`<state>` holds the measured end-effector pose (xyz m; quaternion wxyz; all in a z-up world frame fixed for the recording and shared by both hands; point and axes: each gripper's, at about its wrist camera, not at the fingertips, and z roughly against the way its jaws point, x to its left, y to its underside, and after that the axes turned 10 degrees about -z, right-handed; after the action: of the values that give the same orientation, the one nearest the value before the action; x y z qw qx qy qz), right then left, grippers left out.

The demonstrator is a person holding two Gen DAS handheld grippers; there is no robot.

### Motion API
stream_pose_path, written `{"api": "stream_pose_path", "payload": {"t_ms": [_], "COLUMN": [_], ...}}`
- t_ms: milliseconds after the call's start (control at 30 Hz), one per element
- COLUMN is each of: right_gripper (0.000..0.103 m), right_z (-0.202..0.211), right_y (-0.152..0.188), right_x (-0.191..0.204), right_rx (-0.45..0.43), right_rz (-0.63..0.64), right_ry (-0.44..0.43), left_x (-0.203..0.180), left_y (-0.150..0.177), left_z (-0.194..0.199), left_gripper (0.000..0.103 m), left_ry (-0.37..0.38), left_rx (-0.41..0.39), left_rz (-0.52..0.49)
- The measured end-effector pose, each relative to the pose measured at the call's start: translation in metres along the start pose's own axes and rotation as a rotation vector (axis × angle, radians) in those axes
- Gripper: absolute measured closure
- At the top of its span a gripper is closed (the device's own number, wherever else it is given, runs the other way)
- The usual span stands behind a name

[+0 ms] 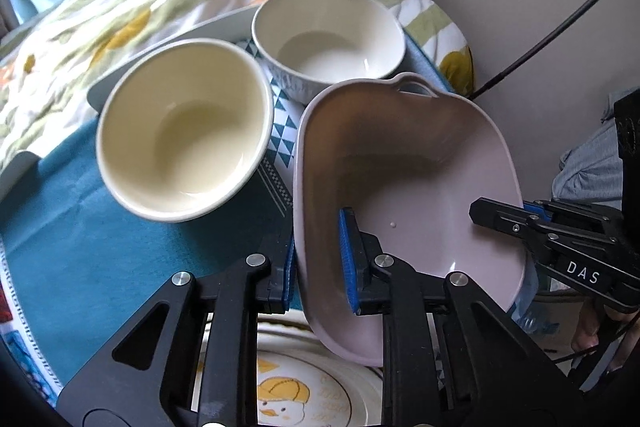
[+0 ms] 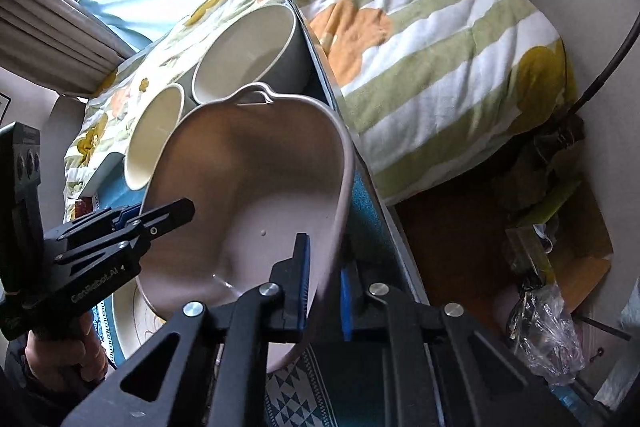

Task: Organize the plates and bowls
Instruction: 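Close both grippers on the rim of the pink square bowl, then carry the pink bowl with both grippers to the open cloth and lower it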

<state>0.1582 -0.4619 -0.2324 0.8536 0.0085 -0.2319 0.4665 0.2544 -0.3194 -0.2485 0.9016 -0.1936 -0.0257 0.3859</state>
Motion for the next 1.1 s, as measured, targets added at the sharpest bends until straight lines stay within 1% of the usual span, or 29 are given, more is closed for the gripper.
{"api": "stream_pose_path", "payload": {"t_ms": [133, 233, 400, 500, 600, 667, 767, 833, 900, 1000, 1033, 1100], "right_gripper": [0.091, 0.091, 0.091, 0.091, 0.091, 0.091, 0.091, 0.091, 0.091, 0.091, 0.091, 0.091], "right_z": [0.017, 0.037, 0.066, 0.075, 0.077, 0.073, 0.061, 0.051, 0.039, 0.015, 0.009, -0.007], "right_y": [0.005, 0.013, 0.024, 0.032, 0.039, 0.044, 0.053, 0.062, 0.073, 0.092, 0.098, 0.112], "right_x": [0.008, 0.025, 0.061, 0.093, 0.126, 0.149, 0.184, 0.205, 0.231, 0.26, 0.266, 0.28], "right_rx": [-0.018, -0.046, -0.09, -0.101, -0.087, -0.064, -0.021, 0.002, 0.024, 0.073, 0.083, 0.109], "right_rz": [0.011, 0.053, 0.108, 0.177, 0.254, 0.306, 0.379, 0.439, 0.5, 0.526, 0.525, 0.534], "right_ry": [-0.002, 0.005, -0.023, -0.051, -0.087, -0.124, -0.182, -0.202, -0.221, -0.252, -0.26, -0.267], "left_x": [-0.004, -0.003, 0.011, 0.028, 0.049, 0.066, 0.092, 0.109, 0.124, 0.15, 0.157, 0.174], "left_y": [0.0, 0.004, 0.025, 0.043, 0.065, 0.085, 0.116, 0.139, 0.161, 0.198, 0.205, 0.228], "left_z": [0.024, 0.049, 0.104, 0.135, 0.164, 0.185, 0.207, 0.217, 0.221, 0.223, 0.222, 0.222], "left_gripper": [0.086, 0.086, 0.086, 0.086, 0.086, 0.086, 0.086, 0.086, 0.086, 0.086, 0.086, 0.086], "left_ry": [-0.016, -0.026, -0.059, -0.101, -0.136, -0.177, -0.238, -0.28, -0.302, -0.316, -0.313, -0.298], "left_rx": [-0.038, -0.075, -0.152, -0.179, -0.208, -0.228, -0.233, -0.232, -0.228, -0.208, -0.205, -0.204], "left_rz": [-0.001, 0.011, 0.04, 0.088, 0.162, 0.228, 0.326, 0.382, 0.426, 0.49, 0.503, 0.54]}}
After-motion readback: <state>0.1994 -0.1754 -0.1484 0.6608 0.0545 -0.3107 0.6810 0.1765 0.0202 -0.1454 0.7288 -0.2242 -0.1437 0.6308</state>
